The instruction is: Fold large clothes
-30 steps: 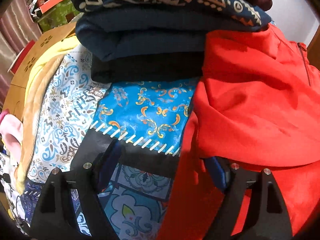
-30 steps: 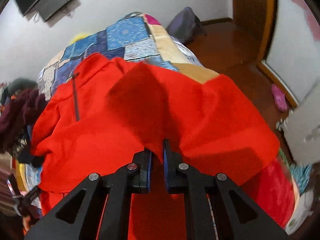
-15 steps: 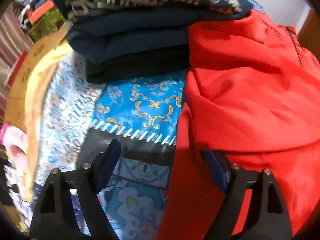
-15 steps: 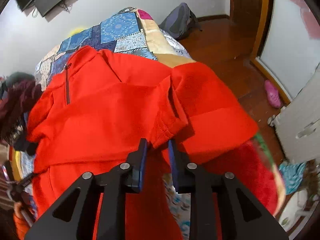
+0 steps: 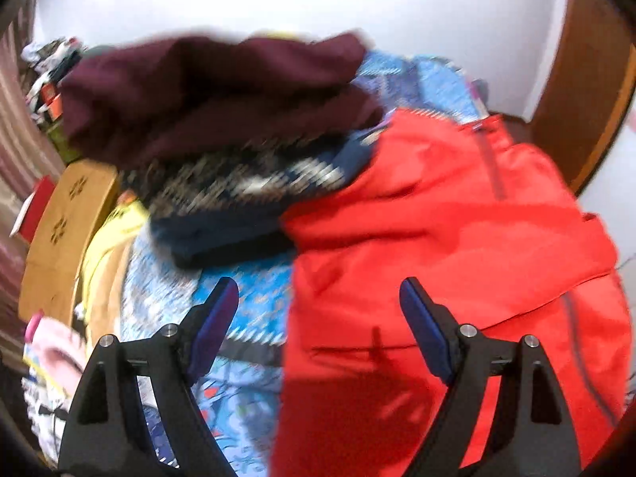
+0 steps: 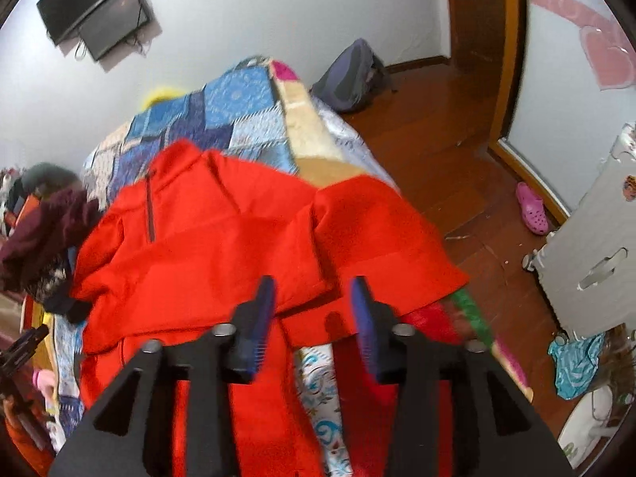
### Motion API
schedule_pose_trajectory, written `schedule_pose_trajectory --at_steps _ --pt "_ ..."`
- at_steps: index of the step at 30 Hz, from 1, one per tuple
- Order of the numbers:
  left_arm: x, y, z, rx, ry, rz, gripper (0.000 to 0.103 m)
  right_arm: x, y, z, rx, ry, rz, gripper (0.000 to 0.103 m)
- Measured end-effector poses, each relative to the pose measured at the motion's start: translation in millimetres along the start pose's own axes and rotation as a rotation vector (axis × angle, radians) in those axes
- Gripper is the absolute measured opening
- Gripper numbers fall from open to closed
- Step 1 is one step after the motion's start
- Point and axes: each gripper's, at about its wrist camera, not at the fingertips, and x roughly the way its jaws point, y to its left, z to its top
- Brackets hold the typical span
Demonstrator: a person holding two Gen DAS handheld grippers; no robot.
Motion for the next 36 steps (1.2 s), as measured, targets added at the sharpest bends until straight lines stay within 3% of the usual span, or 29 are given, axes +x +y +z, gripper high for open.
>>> schedule_pose_trajectory --at_steps 8,13,16,21,26,36 --pt "-2 -65 27 0.072 -0.055 -0.121 0.083 -8 -33 3 0.104 -0.036 -0.017 0.050" --pt "11 -97 32 0.115 -0.036 -0.164 0.083 15 -57 -4 0.182 0.037 -0.015 0.051" --pt "35 -115 27 0.136 0.034 -0.202 0.083 35 -72 -11 0.242 0.108 0.009 0.051" --pt "72 -126 13 0.147 0.140 -0.212 0.083 66 -85 -21 0.333 0.198 0.083 0.051" --pt "98 -125 6 0.091 0.211 -0.231 0.083 81 -96 -17 0.409 0.187 0.105 0.051" --pt "112 -118 -5 0.011 0.217 -0.240 0.086 119 -127 -1 0.571 0.193 0.093 0.050"
